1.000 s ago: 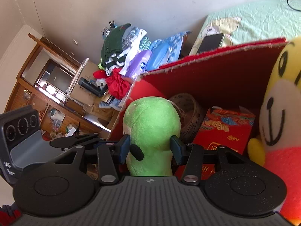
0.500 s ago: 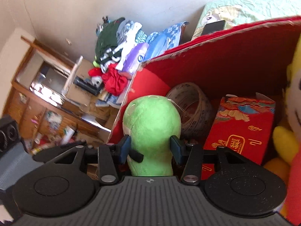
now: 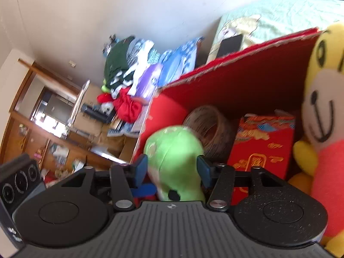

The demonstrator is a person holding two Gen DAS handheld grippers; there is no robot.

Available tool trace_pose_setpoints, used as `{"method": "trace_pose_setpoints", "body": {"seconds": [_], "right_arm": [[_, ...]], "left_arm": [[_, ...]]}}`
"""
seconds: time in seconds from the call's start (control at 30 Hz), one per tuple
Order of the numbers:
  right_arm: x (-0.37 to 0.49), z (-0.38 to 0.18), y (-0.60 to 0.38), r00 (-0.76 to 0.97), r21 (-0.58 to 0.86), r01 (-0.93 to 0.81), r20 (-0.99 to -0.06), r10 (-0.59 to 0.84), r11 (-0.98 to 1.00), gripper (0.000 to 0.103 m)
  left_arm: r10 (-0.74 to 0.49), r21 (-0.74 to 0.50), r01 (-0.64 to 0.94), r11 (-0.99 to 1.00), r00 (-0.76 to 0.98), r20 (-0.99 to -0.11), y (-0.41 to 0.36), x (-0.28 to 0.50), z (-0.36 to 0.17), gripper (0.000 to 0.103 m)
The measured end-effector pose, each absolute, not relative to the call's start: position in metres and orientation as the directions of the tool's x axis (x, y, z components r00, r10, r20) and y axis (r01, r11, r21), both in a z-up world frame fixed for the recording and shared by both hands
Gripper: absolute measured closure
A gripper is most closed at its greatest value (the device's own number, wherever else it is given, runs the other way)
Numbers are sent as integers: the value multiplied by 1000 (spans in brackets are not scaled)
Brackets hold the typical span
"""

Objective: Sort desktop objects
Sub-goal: 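Lower the green plush into the red box beside the red envelope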

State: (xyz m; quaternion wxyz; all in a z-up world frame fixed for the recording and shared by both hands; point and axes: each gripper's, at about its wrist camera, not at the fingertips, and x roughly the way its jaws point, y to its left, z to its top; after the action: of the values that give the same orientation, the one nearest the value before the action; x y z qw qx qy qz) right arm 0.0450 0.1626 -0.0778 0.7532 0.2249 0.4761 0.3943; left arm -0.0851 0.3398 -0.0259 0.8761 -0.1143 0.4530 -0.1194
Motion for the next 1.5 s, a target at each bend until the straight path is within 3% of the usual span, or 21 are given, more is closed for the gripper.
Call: {"method": "trace_pose_setpoints", "body": {"seconds": [0.13, 0.63, 1.5], "right_arm": [[51, -84, 166, 194, 754, -343, -527, 828, 560, 71], [43, -77, 170, 175, 727, -379, -551, 816, 572, 65], [27, -61, 155, 379, 565, -384, -625, 683, 730, 66]], "left_arm": [[-314, -317, 95, 944, 562, -765, 340, -86, -25, 6], [-295, -314, 66, 947, 564, -771, 336, -87, -28, 4], [-180, -233, -33, 972, 530, -829, 326, -75, -29, 2]]}}
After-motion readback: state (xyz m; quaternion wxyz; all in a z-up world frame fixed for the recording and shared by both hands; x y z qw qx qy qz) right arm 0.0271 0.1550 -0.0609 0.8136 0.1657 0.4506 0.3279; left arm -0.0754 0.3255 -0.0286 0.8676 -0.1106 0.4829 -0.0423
